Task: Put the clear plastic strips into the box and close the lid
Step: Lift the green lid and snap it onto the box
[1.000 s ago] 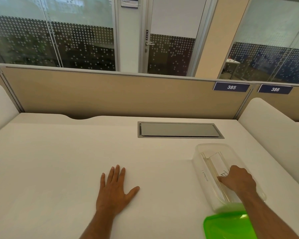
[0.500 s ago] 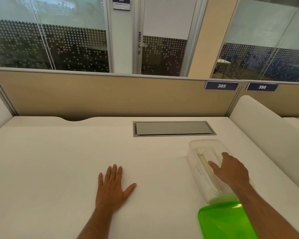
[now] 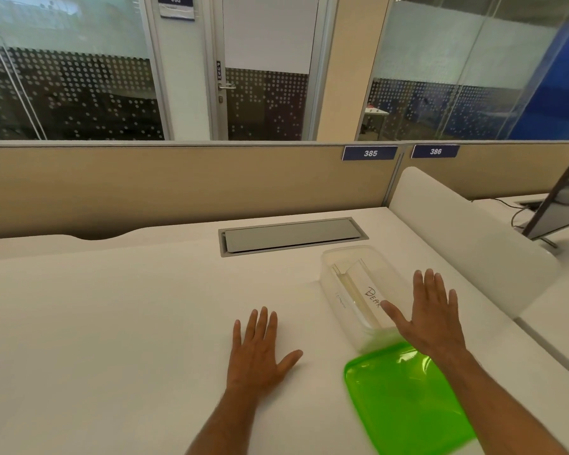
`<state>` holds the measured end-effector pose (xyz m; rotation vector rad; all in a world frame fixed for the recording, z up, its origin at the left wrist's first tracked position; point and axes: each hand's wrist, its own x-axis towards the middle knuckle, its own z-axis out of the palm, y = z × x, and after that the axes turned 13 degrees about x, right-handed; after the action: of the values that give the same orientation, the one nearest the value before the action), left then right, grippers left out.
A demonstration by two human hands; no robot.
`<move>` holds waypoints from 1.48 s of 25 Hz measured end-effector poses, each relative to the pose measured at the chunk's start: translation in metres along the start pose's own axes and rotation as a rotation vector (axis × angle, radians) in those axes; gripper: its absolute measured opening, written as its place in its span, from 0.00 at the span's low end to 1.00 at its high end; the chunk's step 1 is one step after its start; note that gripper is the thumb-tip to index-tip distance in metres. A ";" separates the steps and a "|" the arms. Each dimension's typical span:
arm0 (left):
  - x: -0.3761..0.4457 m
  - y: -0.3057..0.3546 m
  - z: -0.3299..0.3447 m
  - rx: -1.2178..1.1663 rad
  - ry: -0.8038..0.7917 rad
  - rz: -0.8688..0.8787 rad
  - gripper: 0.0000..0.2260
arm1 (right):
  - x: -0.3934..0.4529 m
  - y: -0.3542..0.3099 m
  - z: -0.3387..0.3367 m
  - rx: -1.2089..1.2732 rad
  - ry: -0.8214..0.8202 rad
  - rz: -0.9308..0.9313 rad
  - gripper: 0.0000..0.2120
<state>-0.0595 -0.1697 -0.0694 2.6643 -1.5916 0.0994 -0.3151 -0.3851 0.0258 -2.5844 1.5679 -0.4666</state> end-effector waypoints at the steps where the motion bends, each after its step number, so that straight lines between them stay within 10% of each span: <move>1: 0.001 0.011 -0.001 -0.010 -0.004 0.019 0.47 | -0.006 0.009 -0.001 0.007 0.004 0.020 0.51; 10: -0.003 0.091 -0.013 -0.115 -0.071 0.064 0.36 | -0.054 0.082 0.005 0.140 -0.126 0.316 0.47; 18: -0.004 0.123 -0.032 -0.398 -0.231 -0.145 0.15 | -0.058 0.098 0.013 0.269 -0.237 0.501 0.13; 25: -0.003 0.118 -0.038 -0.539 -0.316 -0.149 0.06 | -0.060 0.099 0.011 0.328 -0.246 0.526 0.10; 37: 0.003 0.104 -0.101 -0.936 0.104 -0.052 0.01 | -0.045 0.099 -0.069 0.967 -0.163 0.372 0.04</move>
<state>-0.1527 -0.2152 0.0309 1.9146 -1.1192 -0.3997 -0.4391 -0.3866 0.0599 -1.5350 1.2608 -0.7166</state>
